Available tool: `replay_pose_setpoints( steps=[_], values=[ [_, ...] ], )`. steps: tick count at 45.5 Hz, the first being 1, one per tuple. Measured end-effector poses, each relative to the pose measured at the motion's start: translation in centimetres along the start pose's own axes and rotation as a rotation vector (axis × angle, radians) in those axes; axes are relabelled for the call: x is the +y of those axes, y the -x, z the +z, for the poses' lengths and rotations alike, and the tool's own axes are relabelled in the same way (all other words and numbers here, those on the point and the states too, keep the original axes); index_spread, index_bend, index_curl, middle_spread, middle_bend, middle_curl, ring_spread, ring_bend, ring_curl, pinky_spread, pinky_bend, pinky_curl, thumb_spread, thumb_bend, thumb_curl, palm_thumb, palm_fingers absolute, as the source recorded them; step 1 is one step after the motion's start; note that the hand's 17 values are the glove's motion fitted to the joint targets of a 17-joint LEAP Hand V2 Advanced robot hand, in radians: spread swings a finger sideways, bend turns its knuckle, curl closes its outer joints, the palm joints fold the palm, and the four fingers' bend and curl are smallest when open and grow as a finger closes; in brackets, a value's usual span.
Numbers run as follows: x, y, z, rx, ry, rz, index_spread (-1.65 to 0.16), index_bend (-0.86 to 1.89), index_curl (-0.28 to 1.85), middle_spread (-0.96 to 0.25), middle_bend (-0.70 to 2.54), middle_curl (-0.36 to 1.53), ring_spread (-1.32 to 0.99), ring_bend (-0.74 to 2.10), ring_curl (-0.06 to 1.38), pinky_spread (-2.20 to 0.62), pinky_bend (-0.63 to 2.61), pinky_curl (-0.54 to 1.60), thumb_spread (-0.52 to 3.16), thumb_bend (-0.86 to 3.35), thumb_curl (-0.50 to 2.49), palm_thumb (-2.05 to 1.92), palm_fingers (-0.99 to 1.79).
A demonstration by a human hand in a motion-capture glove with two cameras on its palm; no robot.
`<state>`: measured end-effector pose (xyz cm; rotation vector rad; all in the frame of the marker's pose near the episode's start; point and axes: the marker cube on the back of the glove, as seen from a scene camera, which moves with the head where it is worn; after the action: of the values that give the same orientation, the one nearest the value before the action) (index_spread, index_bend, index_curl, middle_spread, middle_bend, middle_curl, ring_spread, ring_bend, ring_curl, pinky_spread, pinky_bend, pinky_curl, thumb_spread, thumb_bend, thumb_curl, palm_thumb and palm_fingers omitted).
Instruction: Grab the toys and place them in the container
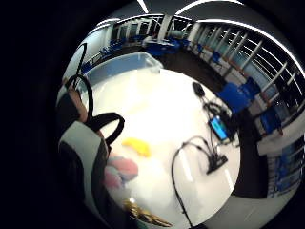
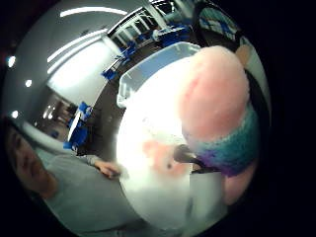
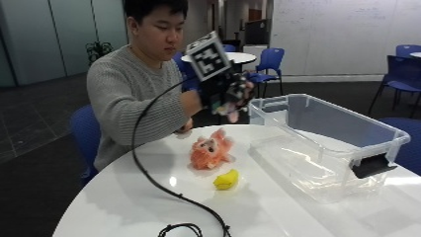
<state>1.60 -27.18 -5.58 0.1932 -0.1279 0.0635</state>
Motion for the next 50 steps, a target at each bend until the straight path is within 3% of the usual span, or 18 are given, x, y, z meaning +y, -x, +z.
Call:
replay_pose_setpoints(
  steps=[7,15,23,28,32,34,35,37,43,50],
  values=[
    [-9.5,6.0,7.4,0.111,0.064,-0.029,-0.38,0.46,0.43,-0.26,0.63,0.55,-0.41,1.07,0.50,-0.43,0.93,0.43,0.58,0.15,0.83,0.65,1.04],
    [-13.5,8.9,12.8,0.143,0.144,-0.130,-0.39,0.42,0.47,-0.27,0.62,0.57,-0.41,1.06,0.51,-0.43,0.92,0.44,0.53,0.14,0.89,0.64,1.01],
    [-14.2,9.1,15.9,0.132,0.219,-0.108,-0.40,0.37,0.51,-0.27,0.59,0.58,-0.41,1.04,0.52,-0.43,0.94,0.45,0.50,0.13,0.95,0.64,0.98],
    [-13.1,8.5,19.1,0.174,0.438,-0.050,-0.42,0.30,0.53,-0.28,0.53,0.58,-0.42,1.03,0.53,-0.43,1.00,0.47,0.52,0.11,0.97,0.61,0.88],
    [-11.8,7.8,21.2,0.178,0.667,-0.009,-0.41,0.05,0.47,-0.27,0.34,0.53,-0.43,1.06,0.55,-0.43,1.20,0.51,0.77,0.01,0.89,0.44,0.55],
    [-11.4,7.6,21.6,0.175,0.711,-0.006,-0.40,0.09,0.47,-0.26,0.22,0.51,-0.41,0.95,0.54,-0.37,1.23,0.54,0.87,-0.05,0.82,0.33,0.11],
    [-11.4,7.6,21.6,0.170,0.715,-0.008,-0.40,0.14,0.49,-0.25,0.20,0.50,-0.38,0.85,0.53,-0.33,1.22,0.55,0.90,-0.08,0.79,0.26,-0.07],
    [-11.5,7.7,21.5,0.151,0.702,-0.013,-0.40,0.16,0.47,-0.23,0.18,0.48,-0.34,0.73,0.49,-0.26,1.20,0.53,0.96,-0.08,0.74,0.20,-0.14],
    [-11.4,7.9,20.9,0.122,0.672,-0.033,-0.40,0.14,0.40,-0.21,0.15,0.43,-0.29,0.60,0.38,-0.13,1.15,0.46,1.09,-0.05,0.63,0.10,-0.09],
    [-10.3,7.2,19.2,0.108,0.633,-0.055,-0.39,0.15,0.38,-0.19,0.15,0.39,-0.25,0.59,0.36,-0.06,1.13,0.42,1.18,-0.03,0.54,0.05,-0.07]
  ],
)
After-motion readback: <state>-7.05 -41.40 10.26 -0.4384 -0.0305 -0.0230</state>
